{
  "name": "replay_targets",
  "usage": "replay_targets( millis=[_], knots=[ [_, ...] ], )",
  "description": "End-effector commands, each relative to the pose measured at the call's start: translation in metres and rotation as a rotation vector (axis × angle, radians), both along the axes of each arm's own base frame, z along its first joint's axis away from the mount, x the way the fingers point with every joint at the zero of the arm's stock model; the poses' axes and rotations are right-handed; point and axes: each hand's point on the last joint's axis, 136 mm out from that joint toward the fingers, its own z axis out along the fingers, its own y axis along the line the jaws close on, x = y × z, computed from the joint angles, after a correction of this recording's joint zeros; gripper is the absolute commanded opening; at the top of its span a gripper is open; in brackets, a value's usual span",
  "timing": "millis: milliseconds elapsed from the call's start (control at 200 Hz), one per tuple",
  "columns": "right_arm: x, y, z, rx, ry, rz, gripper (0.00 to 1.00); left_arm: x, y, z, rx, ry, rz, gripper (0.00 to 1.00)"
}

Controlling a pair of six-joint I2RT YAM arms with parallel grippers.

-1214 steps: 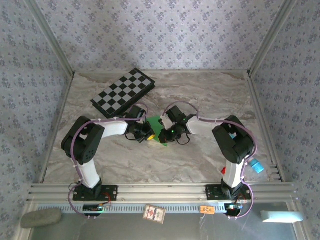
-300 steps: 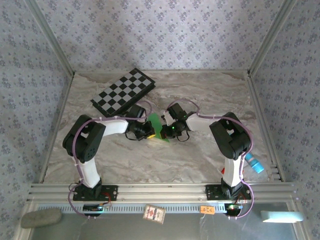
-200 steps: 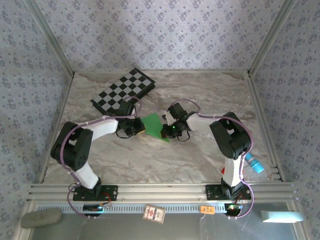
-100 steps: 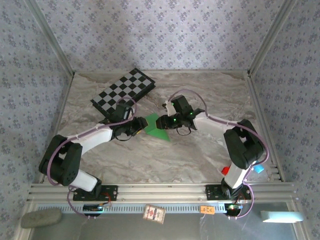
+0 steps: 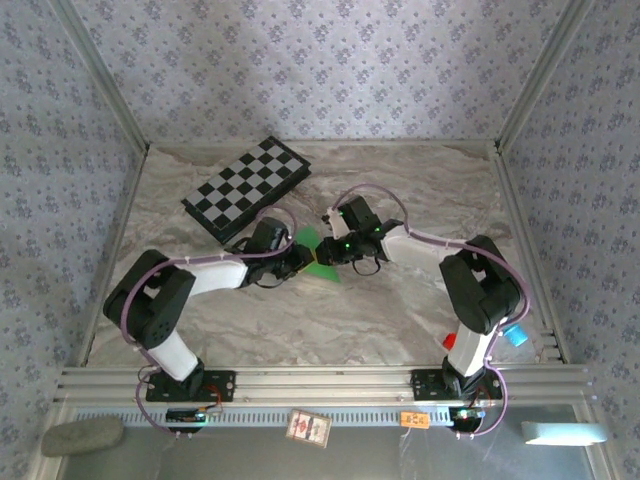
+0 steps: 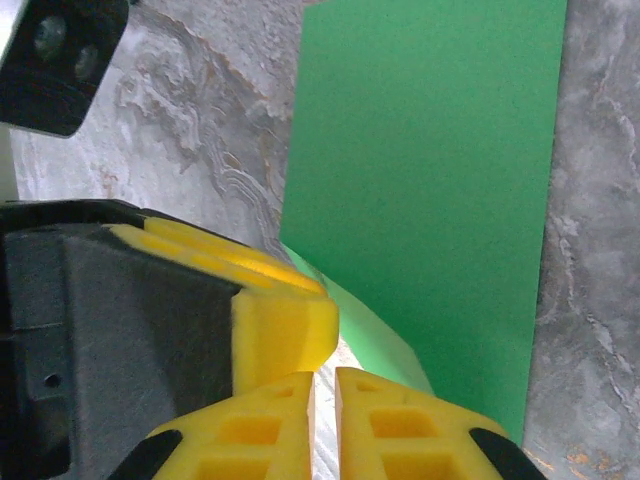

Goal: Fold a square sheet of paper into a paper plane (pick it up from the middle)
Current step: Third fold the triangle at the center of the table, then fourth fold the wing at the center of the table.

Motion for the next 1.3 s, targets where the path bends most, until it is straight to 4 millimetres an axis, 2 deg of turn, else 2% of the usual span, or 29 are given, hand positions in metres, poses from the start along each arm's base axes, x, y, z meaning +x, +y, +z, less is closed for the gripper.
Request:
replay_targets(
  millis=[0, 255, 540, 640, 760, 825, 1034, 1294],
  knots=[
    [-0.002, -0.007, -0.019, -0.049, 0.035, -0.01, 0.15, 0.015, -0.001, 0.001, -0.009, -0.028, 0.064, 0.18],
    [0.0, -0.015, -0.046, -0.109, 0.093, -0.022, 0.16, 0.015, 0.008, -0.023, 0.053, 0.032, 0.112, 0.14],
    [-0.009, -0.02, -0.055, -0.131, 0.125, -0.002, 0.16, 0.009, 0.014, -0.042, 0.124, 0.083, 0.103, 0.13],
    [-0.009, -0.022, -0.049, -0.125, 0.116, -0.006, 0.16, 0.009, 0.015, -0.044, 0.135, 0.089, 0.1, 0.12],
    [-0.009, -0.014, -0.027, -0.054, 0.08, 0.021, 0.15, 0.009, 0.014, -0.045, 0.149, 0.099, 0.087, 0.12],
    [-0.013, -0.01, -0.025, -0.038, 0.086, 0.041, 0.15, 0.008, 0.014, -0.046, 0.154, 0.107, 0.081, 0.12],
    [-0.026, -0.013, -0.045, -0.047, 0.172, 0.02, 0.1, 0.009, 0.011, -0.049, 0.154, 0.113, 0.066, 0.12],
    [-0.034, -0.032, -0.062, -0.135, 0.209, 0.006, 0.09, 0.006, 0.014, -0.054, 0.165, 0.128, 0.062, 0.11]
  ],
)
